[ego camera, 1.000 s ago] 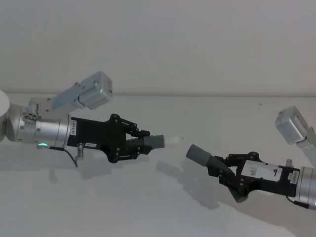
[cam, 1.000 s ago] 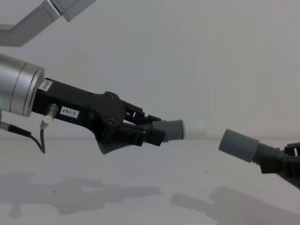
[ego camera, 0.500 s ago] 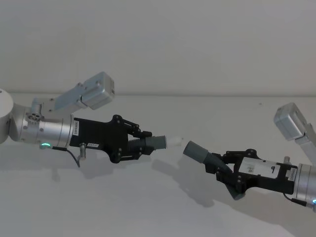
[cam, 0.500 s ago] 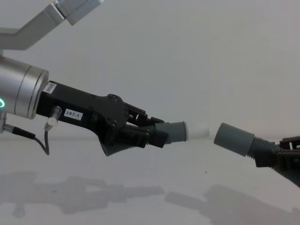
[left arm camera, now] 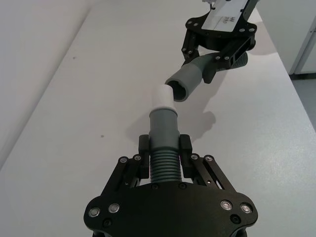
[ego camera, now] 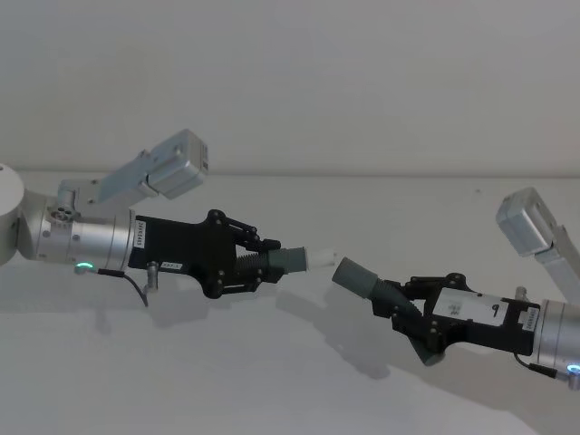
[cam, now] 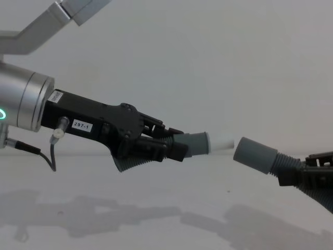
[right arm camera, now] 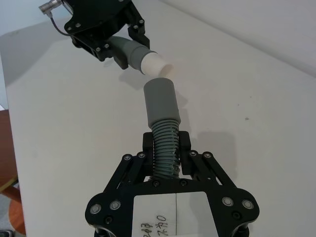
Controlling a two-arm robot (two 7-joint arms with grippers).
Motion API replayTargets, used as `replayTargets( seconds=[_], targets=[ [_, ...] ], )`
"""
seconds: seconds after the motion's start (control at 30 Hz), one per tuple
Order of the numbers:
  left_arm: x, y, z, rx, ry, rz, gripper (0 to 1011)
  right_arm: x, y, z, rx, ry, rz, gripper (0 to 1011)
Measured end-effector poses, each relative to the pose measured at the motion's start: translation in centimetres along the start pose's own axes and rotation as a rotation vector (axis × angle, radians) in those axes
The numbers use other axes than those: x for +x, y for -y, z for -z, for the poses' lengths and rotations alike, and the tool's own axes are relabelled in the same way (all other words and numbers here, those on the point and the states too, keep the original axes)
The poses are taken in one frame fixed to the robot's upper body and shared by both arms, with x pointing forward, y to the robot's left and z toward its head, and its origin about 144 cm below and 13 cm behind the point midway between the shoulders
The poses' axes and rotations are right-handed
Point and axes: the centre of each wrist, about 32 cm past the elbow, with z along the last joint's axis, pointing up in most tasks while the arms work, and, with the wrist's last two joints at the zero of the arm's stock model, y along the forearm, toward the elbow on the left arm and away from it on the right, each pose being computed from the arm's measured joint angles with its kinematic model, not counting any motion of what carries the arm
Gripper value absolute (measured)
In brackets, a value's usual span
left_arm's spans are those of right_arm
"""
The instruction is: Use both hands to pick up one end of the pipe from the table, align the ends, and insert them.
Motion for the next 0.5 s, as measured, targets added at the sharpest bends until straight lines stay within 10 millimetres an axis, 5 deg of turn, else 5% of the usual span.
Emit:
replayTargets(
  seconds=[0.5],
  targets=[
    [0.00, -0.03, 0.17, -0.013, -0.009, 0.010, 347, 0.18, -0.47, -0.28, 0.007, -0.004, 0.004, 289]
  ],
)
